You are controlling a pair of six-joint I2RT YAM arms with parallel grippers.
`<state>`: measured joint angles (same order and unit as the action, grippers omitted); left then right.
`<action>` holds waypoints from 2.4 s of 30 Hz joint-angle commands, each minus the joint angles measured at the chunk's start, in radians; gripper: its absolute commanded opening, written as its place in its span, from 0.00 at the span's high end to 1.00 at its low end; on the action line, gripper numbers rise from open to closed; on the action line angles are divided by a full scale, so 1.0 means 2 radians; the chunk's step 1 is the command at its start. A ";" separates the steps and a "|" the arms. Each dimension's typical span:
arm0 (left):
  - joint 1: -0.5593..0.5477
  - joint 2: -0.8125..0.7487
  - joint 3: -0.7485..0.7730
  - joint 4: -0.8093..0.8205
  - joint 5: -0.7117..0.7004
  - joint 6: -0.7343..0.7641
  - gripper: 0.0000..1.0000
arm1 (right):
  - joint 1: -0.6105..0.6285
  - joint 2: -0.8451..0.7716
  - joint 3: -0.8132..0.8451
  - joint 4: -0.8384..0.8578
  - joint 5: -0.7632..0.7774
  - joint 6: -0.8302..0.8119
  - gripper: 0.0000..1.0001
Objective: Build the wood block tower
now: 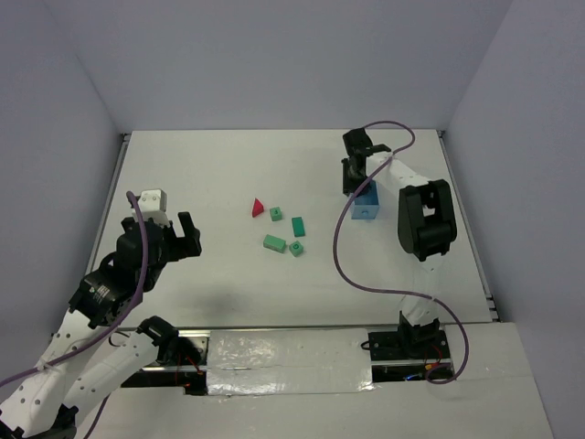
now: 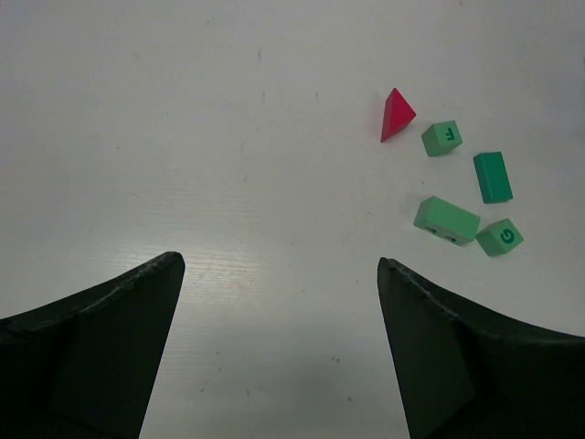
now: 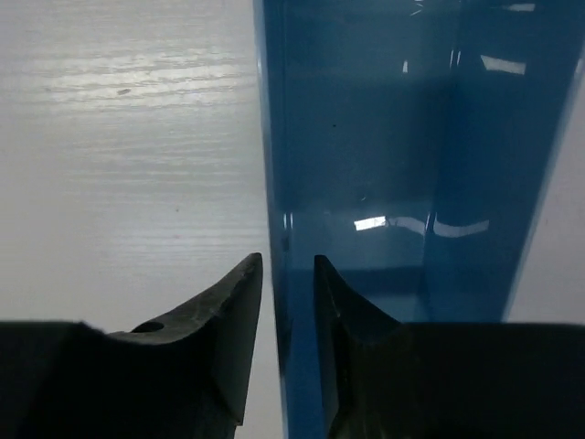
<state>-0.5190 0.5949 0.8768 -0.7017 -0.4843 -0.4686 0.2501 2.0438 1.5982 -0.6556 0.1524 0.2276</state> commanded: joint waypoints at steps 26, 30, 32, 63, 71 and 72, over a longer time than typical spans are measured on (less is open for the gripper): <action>-0.003 0.050 0.000 0.020 0.013 0.017 0.01 | -0.161 0.185 0.341 -0.110 -0.082 -0.196 0.66; -0.003 0.049 0.000 0.020 0.008 0.016 0.01 | -0.163 0.170 0.354 -0.119 -0.092 -0.172 0.49; -0.002 0.048 -0.001 0.020 0.010 0.016 0.00 | -0.162 0.142 0.355 -0.119 -0.097 -0.146 0.34; -0.003 -0.001 -0.003 0.022 0.007 0.014 0.00 | 0.344 -0.139 -0.159 0.079 0.175 0.272 0.05; -0.004 -0.001 -0.004 0.023 0.012 0.017 0.00 | 0.334 -0.154 -0.205 0.131 0.119 0.172 0.20; -0.004 -0.001 -0.004 0.023 0.013 0.017 0.01 | 0.328 -0.145 -0.205 0.133 0.108 0.151 0.22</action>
<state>-0.5213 0.5976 0.8768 -0.6876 -0.4660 -0.4469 0.9234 1.7599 1.1984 -0.4469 0.4088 0.6369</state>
